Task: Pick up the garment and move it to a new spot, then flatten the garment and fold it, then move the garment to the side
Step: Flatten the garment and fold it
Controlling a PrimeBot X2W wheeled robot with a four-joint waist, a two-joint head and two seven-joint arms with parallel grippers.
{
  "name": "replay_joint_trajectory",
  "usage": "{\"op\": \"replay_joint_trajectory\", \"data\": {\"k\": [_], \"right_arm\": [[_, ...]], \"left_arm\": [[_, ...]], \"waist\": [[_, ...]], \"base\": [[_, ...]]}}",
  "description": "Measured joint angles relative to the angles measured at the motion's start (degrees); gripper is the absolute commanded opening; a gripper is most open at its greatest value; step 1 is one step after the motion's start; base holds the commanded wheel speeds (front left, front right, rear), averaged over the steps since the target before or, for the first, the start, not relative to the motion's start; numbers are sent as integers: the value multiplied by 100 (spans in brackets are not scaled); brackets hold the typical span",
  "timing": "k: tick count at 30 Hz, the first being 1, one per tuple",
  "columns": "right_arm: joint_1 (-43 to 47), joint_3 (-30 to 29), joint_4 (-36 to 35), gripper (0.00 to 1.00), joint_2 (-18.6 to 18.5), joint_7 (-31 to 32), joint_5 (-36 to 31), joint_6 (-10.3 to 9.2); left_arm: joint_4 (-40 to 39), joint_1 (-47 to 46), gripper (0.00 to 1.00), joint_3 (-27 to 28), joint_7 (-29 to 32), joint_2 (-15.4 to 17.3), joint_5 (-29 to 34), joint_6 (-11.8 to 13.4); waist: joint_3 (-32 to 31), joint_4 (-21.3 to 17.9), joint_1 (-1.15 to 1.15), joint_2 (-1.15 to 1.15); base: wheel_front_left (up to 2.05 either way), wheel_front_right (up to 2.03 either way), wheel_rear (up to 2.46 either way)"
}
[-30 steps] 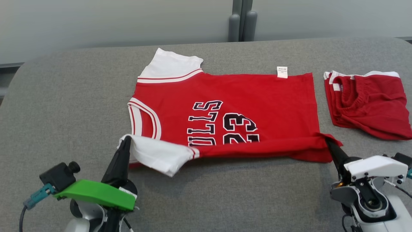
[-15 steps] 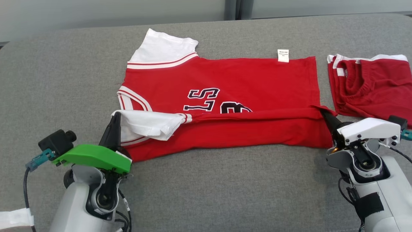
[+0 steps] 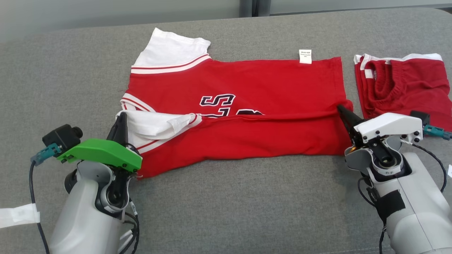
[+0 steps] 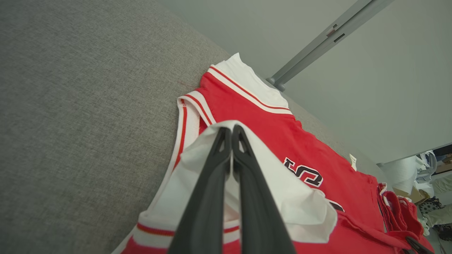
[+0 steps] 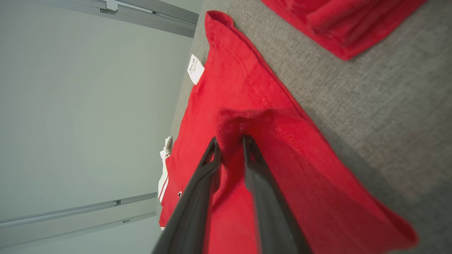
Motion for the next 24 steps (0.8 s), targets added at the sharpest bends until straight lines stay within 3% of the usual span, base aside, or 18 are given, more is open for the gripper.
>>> {"op": "replay_joint_trajectory", "data": {"k": [1,10,14,20,24], "right_arm": [[-53,-2,48,100,12,-1,1,0],[-405,-405,434,100,91,-76,377,-1],[-544,-323,292,100,37,-203,226,21],[-546,309,-85,100,-758,-699,-984,534],[-194,530,-155,100,-876,-1036,-1388,742]], "left_arm": [[56,-58,100,3,-34,-1,4,7],[419,-472,100,38,-252,-27,44,-51],[464,-479,100,41,-400,-31,38,-268],[450,-412,100,-75,-588,-44,36,-578],[503,166,100,-54,-751,-47,36,-595]], "waist": [[12,-15,0,0],[49,-78,0,0],[32,-62,0,0],[-73,16,0,0],[-226,57,0,0]], "base": [[0,0,0],[0,0,0],[0,0,0],[0,0,0],[0,0,0]]}}
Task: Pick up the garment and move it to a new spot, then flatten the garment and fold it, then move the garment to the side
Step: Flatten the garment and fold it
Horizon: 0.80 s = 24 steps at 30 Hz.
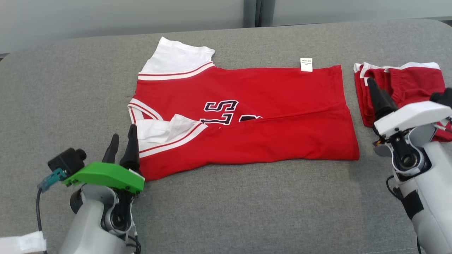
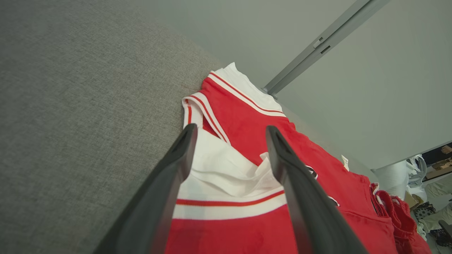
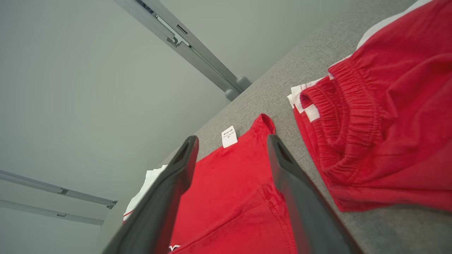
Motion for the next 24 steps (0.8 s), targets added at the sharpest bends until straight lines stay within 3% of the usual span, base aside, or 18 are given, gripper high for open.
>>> {"op": "replay_joint_trajectory", "data": {"k": [12,24], "right_arm": [[1250,-36,7,100,388,-502,70,48],[1495,191,-26,100,595,-656,5,81]], "left_arm": [[188,996,100,10,48,8,-347,-40],[289,1065,100,-97,255,12,-847,18]], "waist": [[-318,7,0,0],[-278,-139,0,0]], "base": [[0,0,0],[0,0,0]]}}
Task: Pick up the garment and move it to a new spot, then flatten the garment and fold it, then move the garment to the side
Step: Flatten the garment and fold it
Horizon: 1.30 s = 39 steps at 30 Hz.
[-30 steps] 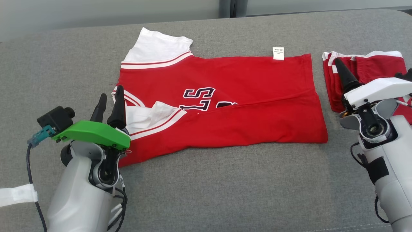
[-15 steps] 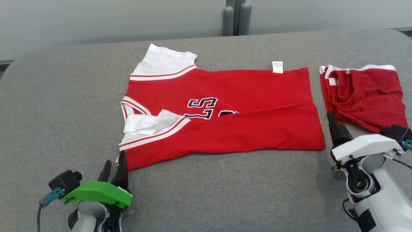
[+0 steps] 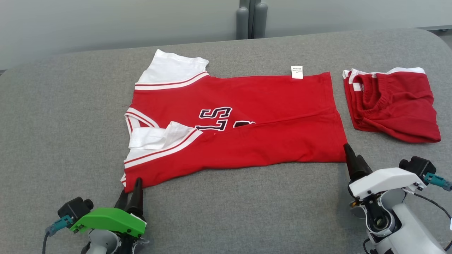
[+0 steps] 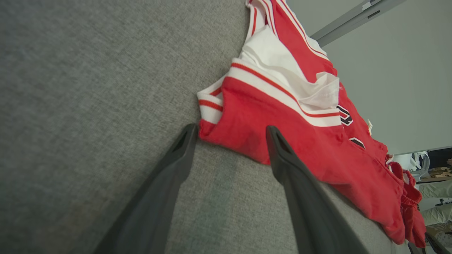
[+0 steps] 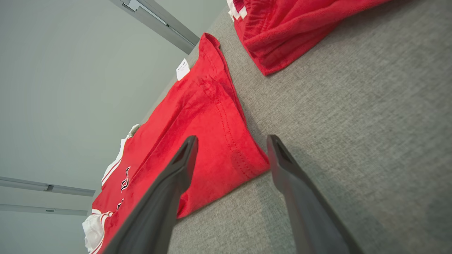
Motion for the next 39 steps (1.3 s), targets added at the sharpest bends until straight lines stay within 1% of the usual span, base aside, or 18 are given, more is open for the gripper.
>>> {"op": "replay_joint_trajectory", "data": {"k": [11,22,23,24,25,27,29,31,32,33,34,39], "right_arm": [[111,81,75,100,92,-68,-79,-15],[-137,162,240,100,180,-58,-78,-9],[-165,165,272,100,193,-54,-76,-9],[-193,165,300,100,204,-40,-68,-7],[-210,159,322,88,222,-23,-48,-5],[-235,134,376,52,261,-15,13,1],[-272,119,445,38,268,-15,38,10],[-313,85,491,21,274,-16,67,53],[-316,54,510,16,278,-18,101,77],[-316,29,534,5,281,-18,132,101],[-322,22,558,0,280,-27,135,104],[-373,19,675,0,279,-78,133,154]], "left_arm": [[-45,-86,100,-63,-20,19,-111,71],[13,-291,100,-208,-85,31,-123,119],[20,-300,90,-222,-86,33,-138,120],[27,-311,63,-234,-86,37,-163,120],[33,-321,43,-248,-91,38,-164,120],[44,-336,0,-283,-116,43,-187,120],[46,-348,0,-325,-134,45,-216,119],[63,-348,0,-387,-135,47,-253,119],[69,-348,0,-414,-135,45,-255,119],[70,-348,0,-423,-145,37,-255,119],[70,-348,0,-423,-190,38,-256,116],[77,-348,0,-430,-257,36,-269,68]], "waist": [[183,-18,0,0],[297,39,0,0],[301,42,0,0],[304,46,0,0],[305,50,0,0],[305,57,0,0],[302,65,0,0],[296,74,0,0],[292,79,0,0],[286,84,0,0],[281,89,0,0],[247,111,0,0]], "base": [[0,0,0],[0,0,0],[0,0,0],[0,0,0],[0,0,0],[0,0,0],[0,0,0],[0,0,0],[0,0,0],[0,0,0],[0,0,0],[0,0,0]]}}
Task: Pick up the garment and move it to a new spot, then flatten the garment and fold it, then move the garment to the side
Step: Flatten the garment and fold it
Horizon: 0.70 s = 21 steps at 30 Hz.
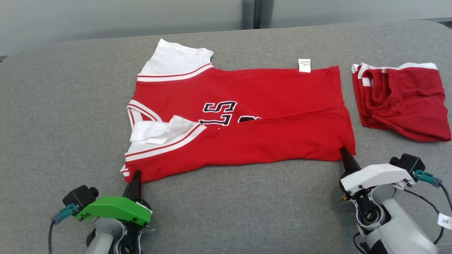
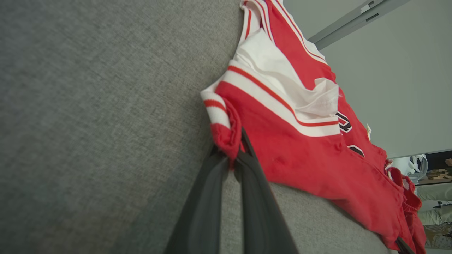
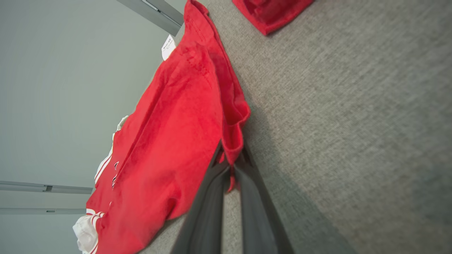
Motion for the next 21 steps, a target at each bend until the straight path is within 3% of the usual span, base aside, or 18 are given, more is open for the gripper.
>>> {"op": "replay_joint_trajectory", "data": {"k": [12,21], "right_arm": [[-51,-146,-240,0,-4,-178,229,350],[380,-247,-758,0,-88,-157,601,402]], "left_arm": [[-221,3,0,-10,-186,-2,-92,-168],[-764,354,0,16,-290,0,-91,-278]], "waist": [[-123,27,0,0],[-420,65,0,0]], "base": [[0,0,0],[0,0,0]]}}
